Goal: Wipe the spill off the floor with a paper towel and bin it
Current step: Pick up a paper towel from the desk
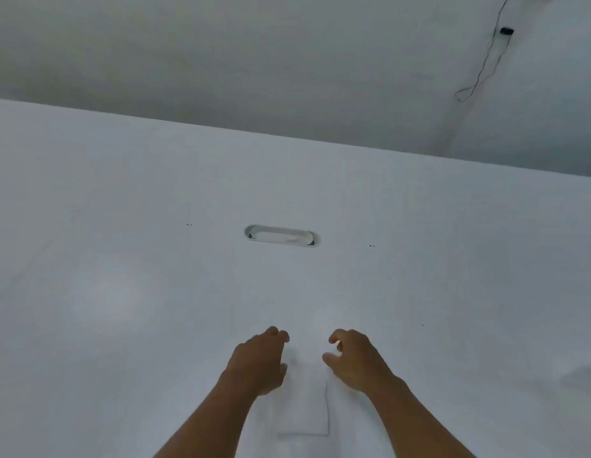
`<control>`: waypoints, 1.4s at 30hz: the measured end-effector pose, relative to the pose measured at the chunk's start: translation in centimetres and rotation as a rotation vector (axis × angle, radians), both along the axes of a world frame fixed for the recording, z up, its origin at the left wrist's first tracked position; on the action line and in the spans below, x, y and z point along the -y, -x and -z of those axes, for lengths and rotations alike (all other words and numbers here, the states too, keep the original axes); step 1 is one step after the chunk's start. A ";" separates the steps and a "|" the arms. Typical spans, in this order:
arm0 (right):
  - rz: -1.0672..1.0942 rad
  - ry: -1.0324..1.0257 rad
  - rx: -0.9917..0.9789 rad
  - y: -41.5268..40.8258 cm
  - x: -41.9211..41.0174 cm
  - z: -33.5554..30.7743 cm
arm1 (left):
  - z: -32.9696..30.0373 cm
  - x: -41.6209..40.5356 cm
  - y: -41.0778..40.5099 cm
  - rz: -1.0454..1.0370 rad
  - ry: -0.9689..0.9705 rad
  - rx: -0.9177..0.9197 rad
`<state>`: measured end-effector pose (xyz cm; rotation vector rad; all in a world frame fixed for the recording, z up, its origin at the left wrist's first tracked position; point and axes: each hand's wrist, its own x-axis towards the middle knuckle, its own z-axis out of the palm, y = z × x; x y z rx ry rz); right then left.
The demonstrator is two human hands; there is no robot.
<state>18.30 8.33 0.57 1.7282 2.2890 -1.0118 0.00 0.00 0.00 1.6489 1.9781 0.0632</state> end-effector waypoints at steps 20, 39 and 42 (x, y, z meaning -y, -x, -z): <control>-0.117 0.075 -0.118 4.3 -0.4 3.5 | 3.8 1.0 1.4 -0.369 0.007 0.370; -0.744 0.408 -0.623 13.8 17.7 -7.8 | -8.8 28.2 -1.9 -1.511 -0.691 0.405; -0.836 0.436 -0.584 13.6 22.8 -7.3 | -8.7 33.5 -4.3 -1.554 -0.695 0.456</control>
